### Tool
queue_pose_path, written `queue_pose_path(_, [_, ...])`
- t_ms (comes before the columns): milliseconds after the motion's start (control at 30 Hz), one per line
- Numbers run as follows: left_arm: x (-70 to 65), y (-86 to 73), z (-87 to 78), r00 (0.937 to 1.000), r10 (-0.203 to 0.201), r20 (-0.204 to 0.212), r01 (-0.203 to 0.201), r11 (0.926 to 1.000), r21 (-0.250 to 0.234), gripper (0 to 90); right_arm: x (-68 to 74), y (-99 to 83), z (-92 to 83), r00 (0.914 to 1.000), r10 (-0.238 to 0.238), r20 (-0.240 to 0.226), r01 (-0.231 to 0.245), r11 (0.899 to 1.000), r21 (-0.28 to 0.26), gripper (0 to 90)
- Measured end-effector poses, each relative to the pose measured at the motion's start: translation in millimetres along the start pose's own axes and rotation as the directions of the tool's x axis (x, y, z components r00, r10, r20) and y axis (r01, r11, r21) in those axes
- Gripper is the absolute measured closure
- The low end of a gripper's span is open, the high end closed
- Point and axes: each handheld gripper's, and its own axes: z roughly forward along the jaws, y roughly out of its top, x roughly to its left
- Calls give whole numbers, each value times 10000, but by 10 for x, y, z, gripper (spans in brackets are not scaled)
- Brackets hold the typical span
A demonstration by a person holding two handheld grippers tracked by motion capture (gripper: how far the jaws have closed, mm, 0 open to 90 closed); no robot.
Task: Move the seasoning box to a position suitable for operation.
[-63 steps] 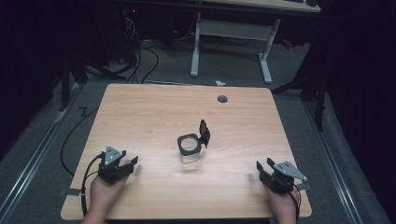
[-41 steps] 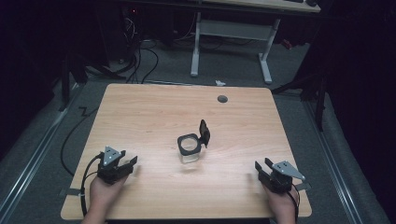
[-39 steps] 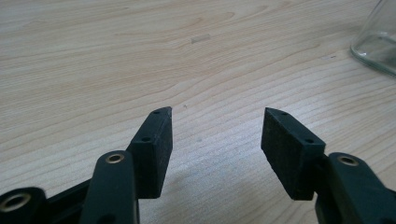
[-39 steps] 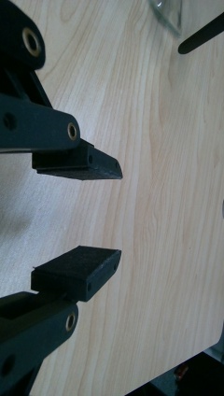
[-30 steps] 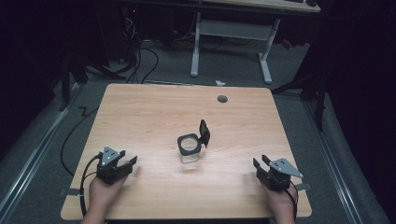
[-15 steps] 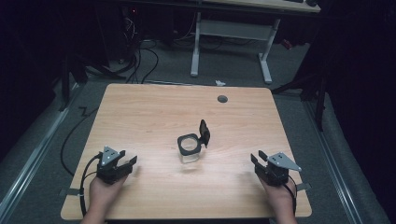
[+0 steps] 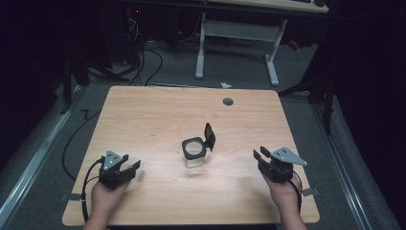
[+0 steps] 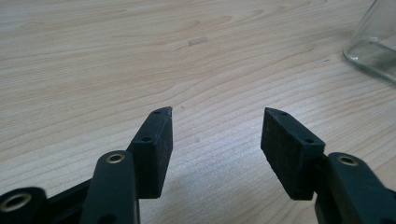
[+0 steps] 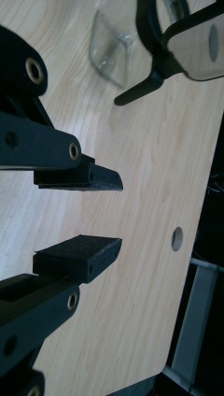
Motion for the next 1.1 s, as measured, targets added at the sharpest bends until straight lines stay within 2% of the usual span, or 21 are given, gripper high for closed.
queue_pose_path(333, [3,0,1,10000,-8,25,8,10000,-14,442,31,217,49,9998,-48,-190,46,9999,-92,666])
queue_pose_path(633, [10,-2,-4,10000,-72,65,72,10000,-39,442,70,341,101,9993,-157,-343,153,9998,-137,678])
queue_pose_path(1100, [6,-3,-2,9999,-47,109,48,10000,-23,442,201,512,291,9966,-450,-690,443,9989,-117,695])
